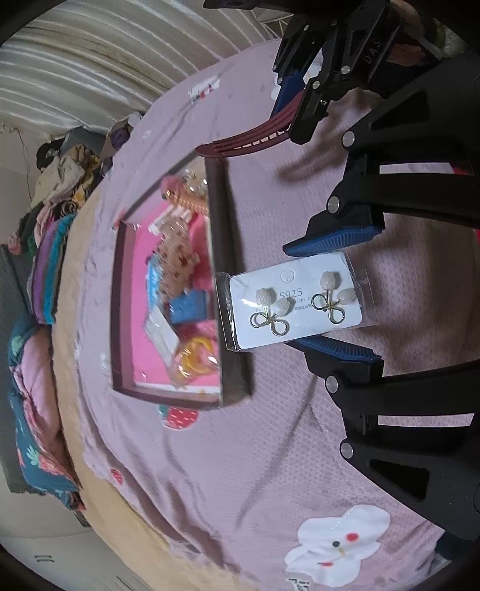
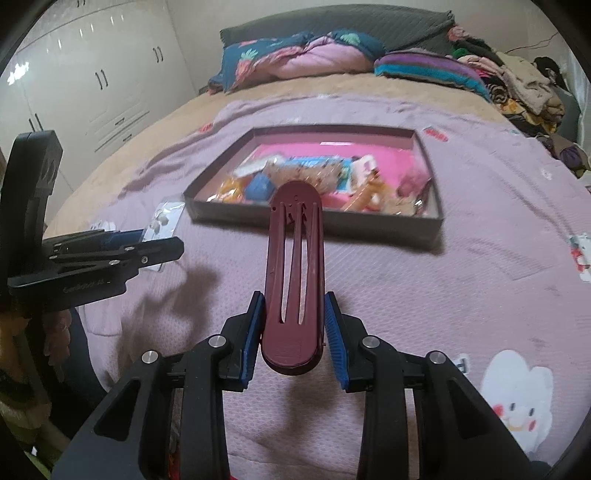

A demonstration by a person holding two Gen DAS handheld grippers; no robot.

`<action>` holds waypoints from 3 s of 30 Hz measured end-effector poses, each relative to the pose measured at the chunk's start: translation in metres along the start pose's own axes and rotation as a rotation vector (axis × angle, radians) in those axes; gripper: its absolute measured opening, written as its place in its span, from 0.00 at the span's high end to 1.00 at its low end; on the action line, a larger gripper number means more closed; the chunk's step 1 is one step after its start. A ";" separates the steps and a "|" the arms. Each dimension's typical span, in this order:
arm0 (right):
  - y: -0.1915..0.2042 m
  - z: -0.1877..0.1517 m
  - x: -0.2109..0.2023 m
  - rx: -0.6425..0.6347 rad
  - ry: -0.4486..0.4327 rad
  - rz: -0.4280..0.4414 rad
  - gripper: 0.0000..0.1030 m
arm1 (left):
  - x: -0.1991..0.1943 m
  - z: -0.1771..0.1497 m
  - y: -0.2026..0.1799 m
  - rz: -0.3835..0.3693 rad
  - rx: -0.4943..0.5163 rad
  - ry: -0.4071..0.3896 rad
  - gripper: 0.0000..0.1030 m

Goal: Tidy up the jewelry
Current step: 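Carry the earring card into the tray with the left while the right carries the maroon clip, then open both grippers over the tray and withdraw them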

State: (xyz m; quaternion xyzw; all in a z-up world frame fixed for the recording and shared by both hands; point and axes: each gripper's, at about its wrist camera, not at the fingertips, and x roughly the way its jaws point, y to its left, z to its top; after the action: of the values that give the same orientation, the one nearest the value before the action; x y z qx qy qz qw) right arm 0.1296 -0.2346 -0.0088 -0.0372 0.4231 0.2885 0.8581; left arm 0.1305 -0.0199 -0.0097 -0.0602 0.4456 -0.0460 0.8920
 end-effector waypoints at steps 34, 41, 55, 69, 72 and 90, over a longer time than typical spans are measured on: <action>-0.036 0.042 -0.062 0.052 -0.185 -0.103 0.69 | -0.025 0.071 -0.046 -0.075 0.112 -0.140 0.67; -0.036 0.059 -0.055 0.039 -0.196 -0.107 0.69 | -0.015 0.085 -0.036 -0.064 0.096 -0.140 0.67; -0.033 0.095 -0.014 0.011 -0.170 -0.102 0.69 | 0.017 0.099 0.000 -0.030 0.033 -0.103 0.67; -0.029 0.107 0.094 -0.022 -0.001 -0.069 0.69 | 0.078 0.091 0.033 0.019 -0.013 0.012 0.67; -0.029 0.107 0.107 -0.011 0.020 -0.061 0.69 | 0.085 0.088 0.036 0.025 -0.013 0.024 0.66; -0.038 0.096 0.039 0.051 -0.117 -0.110 0.19 | 0.045 0.085 0.027 0.036 -0.017 -0.047 0.39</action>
State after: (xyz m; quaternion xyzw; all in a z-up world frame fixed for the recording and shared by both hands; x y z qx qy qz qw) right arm 0.2362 -0.2187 0.0164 -0.0219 0.3769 0.2318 0.8965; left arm 0.2261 0.0066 0.0019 -0.0608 0.4257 -0.0246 0.9025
